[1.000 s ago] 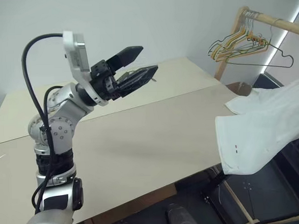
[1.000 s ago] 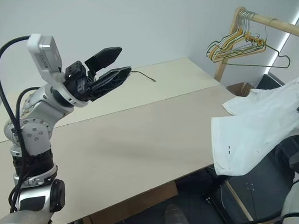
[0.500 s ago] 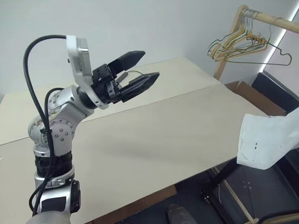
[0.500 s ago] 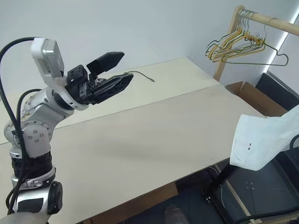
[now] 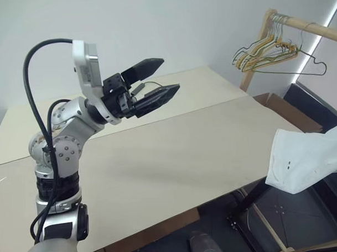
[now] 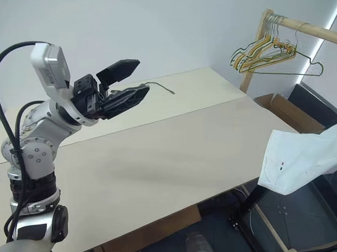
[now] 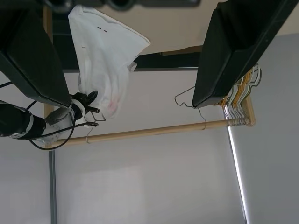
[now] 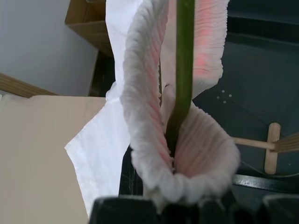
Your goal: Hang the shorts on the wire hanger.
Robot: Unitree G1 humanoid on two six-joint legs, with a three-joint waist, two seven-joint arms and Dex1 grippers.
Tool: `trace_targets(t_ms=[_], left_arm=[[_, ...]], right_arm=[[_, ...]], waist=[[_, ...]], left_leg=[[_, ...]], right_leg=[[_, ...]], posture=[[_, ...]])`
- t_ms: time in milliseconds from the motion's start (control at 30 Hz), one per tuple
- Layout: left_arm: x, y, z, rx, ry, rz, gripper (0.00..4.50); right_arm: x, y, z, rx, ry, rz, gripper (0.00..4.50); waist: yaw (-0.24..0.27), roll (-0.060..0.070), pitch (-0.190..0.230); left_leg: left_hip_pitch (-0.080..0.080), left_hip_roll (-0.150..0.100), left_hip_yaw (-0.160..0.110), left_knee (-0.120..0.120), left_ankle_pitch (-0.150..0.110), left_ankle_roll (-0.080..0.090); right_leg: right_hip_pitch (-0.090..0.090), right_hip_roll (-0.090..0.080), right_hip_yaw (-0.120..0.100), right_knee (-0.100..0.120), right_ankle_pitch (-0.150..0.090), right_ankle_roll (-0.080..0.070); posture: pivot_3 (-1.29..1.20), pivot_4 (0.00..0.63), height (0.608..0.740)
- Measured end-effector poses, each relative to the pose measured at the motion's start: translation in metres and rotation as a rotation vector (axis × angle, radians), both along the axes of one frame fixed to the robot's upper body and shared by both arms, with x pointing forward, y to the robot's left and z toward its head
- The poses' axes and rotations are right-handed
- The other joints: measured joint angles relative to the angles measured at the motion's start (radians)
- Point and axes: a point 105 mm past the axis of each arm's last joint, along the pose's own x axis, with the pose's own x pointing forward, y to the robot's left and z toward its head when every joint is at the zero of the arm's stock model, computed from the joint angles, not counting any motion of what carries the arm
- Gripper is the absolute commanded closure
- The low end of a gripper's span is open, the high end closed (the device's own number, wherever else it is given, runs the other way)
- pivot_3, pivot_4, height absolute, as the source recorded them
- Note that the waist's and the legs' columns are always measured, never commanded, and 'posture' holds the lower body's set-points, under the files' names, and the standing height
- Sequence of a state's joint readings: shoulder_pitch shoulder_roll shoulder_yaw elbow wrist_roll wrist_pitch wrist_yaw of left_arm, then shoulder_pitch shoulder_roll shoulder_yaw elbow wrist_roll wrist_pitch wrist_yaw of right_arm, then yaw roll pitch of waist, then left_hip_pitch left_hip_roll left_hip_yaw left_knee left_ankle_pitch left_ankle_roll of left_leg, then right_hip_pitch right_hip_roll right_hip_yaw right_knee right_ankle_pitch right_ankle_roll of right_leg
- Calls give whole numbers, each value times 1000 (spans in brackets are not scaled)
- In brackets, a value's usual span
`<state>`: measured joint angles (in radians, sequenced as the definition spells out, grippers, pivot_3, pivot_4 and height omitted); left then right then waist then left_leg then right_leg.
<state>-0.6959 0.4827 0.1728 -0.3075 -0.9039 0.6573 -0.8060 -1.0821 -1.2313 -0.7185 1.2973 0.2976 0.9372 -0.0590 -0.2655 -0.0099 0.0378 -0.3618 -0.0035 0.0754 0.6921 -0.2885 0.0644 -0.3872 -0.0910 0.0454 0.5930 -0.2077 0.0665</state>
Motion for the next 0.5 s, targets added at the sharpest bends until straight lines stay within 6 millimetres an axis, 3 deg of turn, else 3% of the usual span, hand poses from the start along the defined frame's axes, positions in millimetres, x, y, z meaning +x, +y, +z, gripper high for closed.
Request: trace_targets(t_ms=[367,433,500], left_arm=[[0,-3,-2,10,4,-10,0],[0,-3,-2,11,4,-9,0],[0,-3,-2,12,3,-10,0]], right_arm=[[4,-1,4,-56,-6,38,440],[4,-1,5,-66,1,41,28],[5,-3,8,-101,24,38,28]], waist=[[0,0,0],[0,0,0],[0,0,0]], left_leg=[[7,0,1,0,0,0],[7,0,1,0,0,0],[7,0,1,0,0,0]], right_leg=[[0,0,1,0,0,1],[0,0,1,0,0,1],[0,0,1,0,0,1]], posture=[[-241,0,740],[-239,0,740],[-238,0,740]])
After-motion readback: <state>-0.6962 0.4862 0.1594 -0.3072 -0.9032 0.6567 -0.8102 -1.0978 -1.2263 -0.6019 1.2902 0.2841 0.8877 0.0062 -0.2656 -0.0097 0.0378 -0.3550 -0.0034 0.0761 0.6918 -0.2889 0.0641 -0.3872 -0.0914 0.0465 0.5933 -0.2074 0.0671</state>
